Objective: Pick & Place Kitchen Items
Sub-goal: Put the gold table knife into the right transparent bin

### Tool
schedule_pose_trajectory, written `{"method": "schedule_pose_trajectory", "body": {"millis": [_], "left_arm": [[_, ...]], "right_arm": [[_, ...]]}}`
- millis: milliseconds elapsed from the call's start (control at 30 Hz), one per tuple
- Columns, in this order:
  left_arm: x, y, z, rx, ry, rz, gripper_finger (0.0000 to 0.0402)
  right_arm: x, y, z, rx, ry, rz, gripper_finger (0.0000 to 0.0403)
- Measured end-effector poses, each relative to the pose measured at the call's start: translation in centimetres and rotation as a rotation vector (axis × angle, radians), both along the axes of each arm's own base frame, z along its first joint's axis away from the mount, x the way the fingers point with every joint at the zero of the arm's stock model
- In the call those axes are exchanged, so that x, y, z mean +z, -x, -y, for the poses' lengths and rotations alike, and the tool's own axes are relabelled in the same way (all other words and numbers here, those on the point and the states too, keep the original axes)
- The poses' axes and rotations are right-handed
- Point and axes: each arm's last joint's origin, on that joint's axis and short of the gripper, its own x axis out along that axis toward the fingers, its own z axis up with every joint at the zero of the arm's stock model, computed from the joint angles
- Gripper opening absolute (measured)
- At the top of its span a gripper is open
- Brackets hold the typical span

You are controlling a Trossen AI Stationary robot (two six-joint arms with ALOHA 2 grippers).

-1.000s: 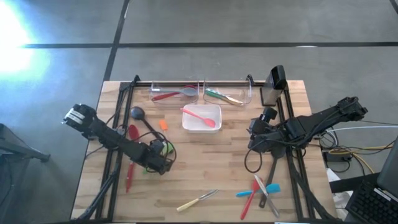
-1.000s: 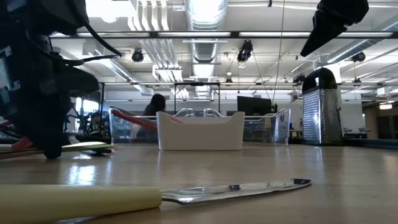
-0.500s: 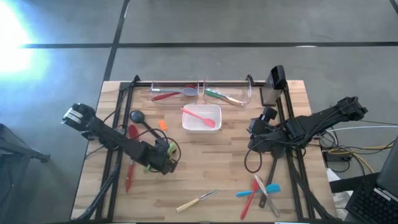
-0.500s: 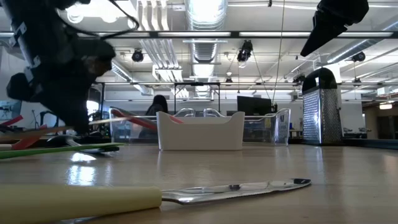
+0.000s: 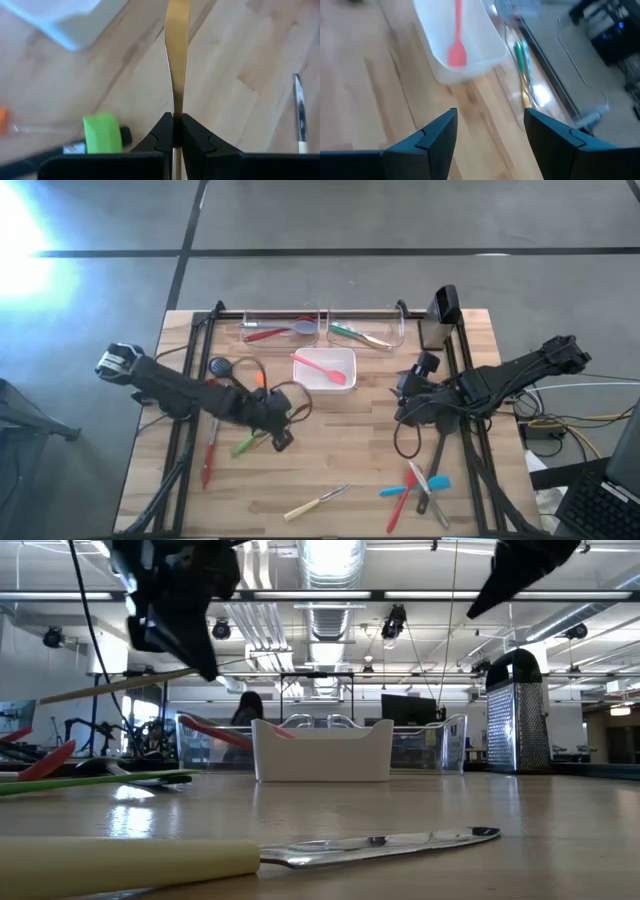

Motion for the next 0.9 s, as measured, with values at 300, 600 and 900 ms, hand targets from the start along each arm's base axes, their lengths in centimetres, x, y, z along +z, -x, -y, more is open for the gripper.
{"method": "schedule_pose_trajectory", "body": {"millis": [300, 600, 900], "left_arm": [[2.3, -1.7, -6.7, -0.165, 0.263, 0.044, 0.0018], [2.7, -2.6, -10.6, -0.241, 0.598, 0.184, 0.0018], [2.4, -2.9, -12.0, -0.203, 0.656, 0.208, 0.0018]], "right_arm": [[1.3, -3.5, -1.6, 0.345, 0.151, 0.106, 0.0219], [-0.9, -7.8, -3.1, 0.397, 0.362, -0.025, 0.0219], [-1.4, -13.3, -4.9, 0.44, 0.517, -0.187, 0.0219]]}}
